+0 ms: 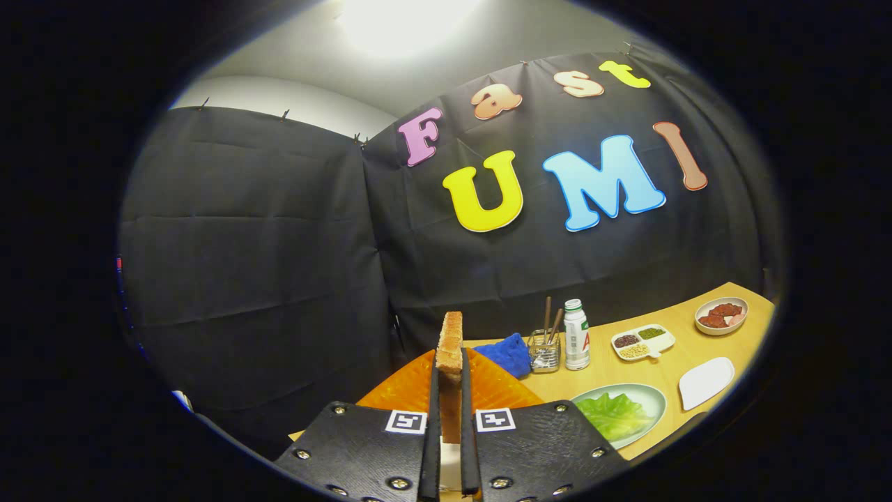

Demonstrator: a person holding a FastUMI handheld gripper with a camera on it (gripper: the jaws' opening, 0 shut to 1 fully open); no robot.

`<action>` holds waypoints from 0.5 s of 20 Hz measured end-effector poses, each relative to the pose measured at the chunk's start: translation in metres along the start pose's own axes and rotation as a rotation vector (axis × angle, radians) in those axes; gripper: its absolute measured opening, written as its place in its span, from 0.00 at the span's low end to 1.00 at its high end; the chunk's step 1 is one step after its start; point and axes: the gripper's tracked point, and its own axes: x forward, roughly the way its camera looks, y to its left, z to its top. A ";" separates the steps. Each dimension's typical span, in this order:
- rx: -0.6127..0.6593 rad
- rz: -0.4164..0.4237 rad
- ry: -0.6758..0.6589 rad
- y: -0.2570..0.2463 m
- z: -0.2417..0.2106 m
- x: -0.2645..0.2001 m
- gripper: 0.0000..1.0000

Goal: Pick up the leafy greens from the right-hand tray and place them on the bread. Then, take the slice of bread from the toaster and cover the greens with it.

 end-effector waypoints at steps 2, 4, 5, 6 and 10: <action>-0.017 -0.049 -0.008 -0.024 -0.002 -0.009 0.12; -0.013 -0.097 0.016 -0.051 -0.012 -0.015 0.12; 0.005 -0.109 0.026 -0.061 -0.017 -0.017 0.12; 0.017 -0.119 0.037 -0.071 -0.021 -0.017 0.12; 0.004 -0.155 0.065 -0.108 -0.031 -0.018 0.12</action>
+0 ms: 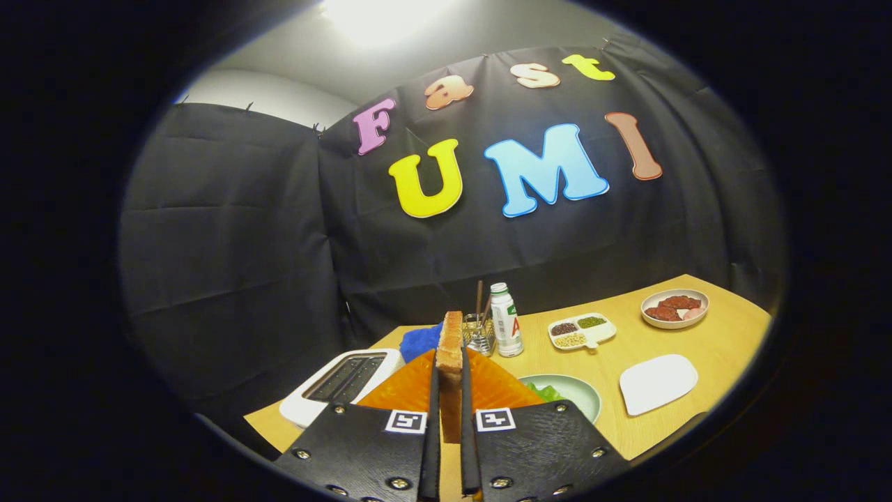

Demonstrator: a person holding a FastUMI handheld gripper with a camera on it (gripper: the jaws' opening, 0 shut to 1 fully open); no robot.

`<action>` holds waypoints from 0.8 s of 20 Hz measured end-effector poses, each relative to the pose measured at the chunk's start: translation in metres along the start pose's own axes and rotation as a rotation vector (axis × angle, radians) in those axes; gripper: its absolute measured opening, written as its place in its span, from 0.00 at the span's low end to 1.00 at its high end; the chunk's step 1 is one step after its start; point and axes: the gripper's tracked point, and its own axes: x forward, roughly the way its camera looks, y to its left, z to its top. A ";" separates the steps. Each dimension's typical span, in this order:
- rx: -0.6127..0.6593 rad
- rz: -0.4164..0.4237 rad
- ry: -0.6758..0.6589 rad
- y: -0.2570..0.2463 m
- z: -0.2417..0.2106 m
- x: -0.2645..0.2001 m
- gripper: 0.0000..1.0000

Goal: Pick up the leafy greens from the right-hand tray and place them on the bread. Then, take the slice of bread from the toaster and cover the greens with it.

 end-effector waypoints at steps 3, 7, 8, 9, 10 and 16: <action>0.022 0.048 -0.002 -0.011 -0.006 0.004 0.12; 0.049 0.053 0.031 -0.037 -0.022 0.011 0.12; 0.050 0.037 0.030 -0.045 -0.023 0.013 0.12; 0.053 0.027 0.030 -0.052 -0.026 0.015 0.12; 0.060 0.019 0.028 -0.057 -0.028 0.016 0.12; 0.087 0.021 0.029 -0.067 -0.042 0.029 0.11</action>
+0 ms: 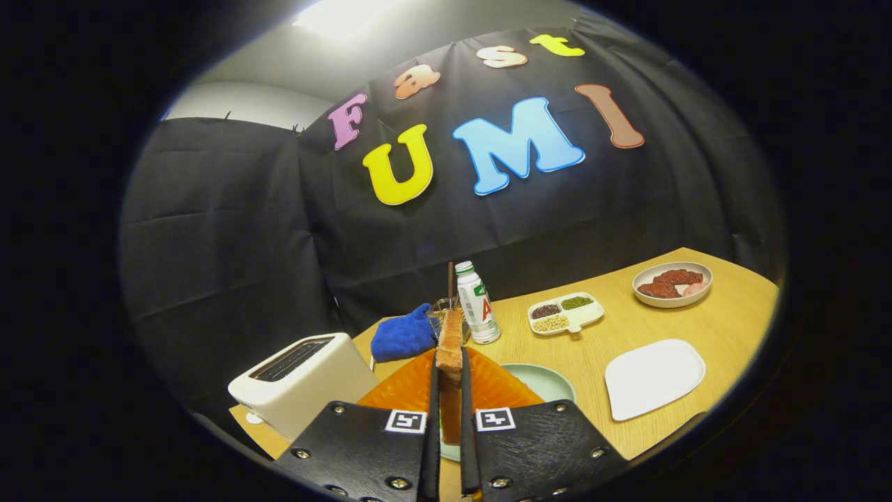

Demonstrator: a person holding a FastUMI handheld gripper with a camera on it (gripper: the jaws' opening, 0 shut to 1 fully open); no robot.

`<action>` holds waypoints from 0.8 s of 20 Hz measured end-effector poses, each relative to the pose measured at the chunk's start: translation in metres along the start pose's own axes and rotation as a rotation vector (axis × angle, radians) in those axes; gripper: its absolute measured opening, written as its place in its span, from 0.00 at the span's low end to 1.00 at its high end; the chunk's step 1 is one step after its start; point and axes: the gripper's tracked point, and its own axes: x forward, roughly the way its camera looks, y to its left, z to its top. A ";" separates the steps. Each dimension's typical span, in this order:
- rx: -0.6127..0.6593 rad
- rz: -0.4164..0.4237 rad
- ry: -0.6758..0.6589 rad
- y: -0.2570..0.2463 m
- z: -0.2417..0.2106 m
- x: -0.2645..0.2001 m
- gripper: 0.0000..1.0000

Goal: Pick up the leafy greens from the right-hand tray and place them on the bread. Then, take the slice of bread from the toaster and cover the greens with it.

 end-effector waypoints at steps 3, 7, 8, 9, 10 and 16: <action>0.034 0.032 -0.007 0.004 -0.007 0.006 0.12; 0.034 0.042 0.010 0.005 -0.021 0.014 0.12; 0.045 0.057 0.010 0.009 -0.024 0.016 0.13; 0.053 0.066 0.007 0.010 -0.024 0.018 0.13; 0.060 0.075 0.007 0.011 -0.026 0.019 0.13; 0.080 0.009 0.101 -0.014 -0.056 0.032 0.15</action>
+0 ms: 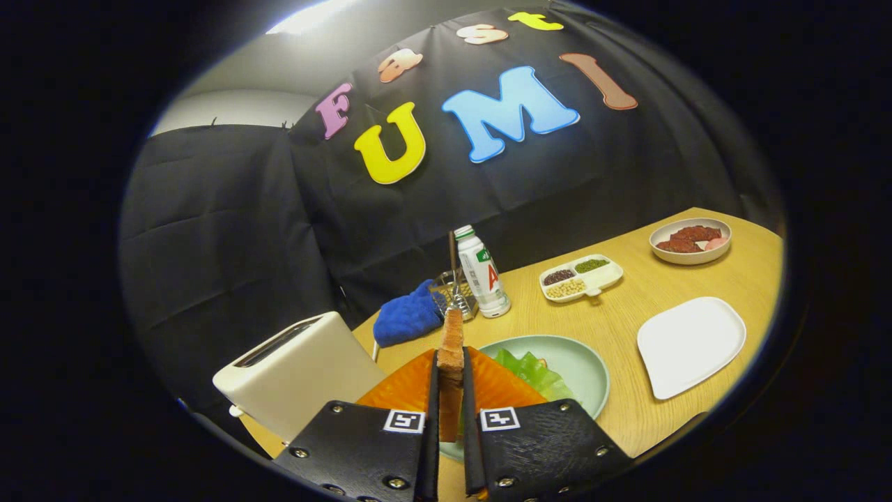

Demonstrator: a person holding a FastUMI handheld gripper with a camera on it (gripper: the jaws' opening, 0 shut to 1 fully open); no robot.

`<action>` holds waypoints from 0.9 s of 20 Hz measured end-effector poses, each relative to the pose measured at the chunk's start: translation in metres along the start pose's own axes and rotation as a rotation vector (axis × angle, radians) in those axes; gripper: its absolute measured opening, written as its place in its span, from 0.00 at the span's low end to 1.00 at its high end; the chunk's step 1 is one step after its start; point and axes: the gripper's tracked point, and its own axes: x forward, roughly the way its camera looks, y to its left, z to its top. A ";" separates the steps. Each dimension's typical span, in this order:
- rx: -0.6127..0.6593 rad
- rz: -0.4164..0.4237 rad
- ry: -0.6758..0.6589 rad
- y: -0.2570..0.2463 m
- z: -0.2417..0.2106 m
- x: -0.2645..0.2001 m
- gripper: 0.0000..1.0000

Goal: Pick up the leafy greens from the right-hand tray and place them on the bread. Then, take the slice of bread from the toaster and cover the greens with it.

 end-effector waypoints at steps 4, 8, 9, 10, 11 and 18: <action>0.016 -0.100 0.053 -0.030 -0.010 0.004 0.20; 0.009 -0.135 0.068 -0.042 -0.012 0.005 0.28; -0.013 -0.149 0.066 -0.046 -0.011 0.006 0.28; -0.038 -0.170 0.058 -0.051 -0.008 0.004 0.33; -0.058 -0.190 0.046 -0.055 -0.005 0.004 0.33; -0.167 -0.174 -0.078 -0.052 0.034 -0.013 0.43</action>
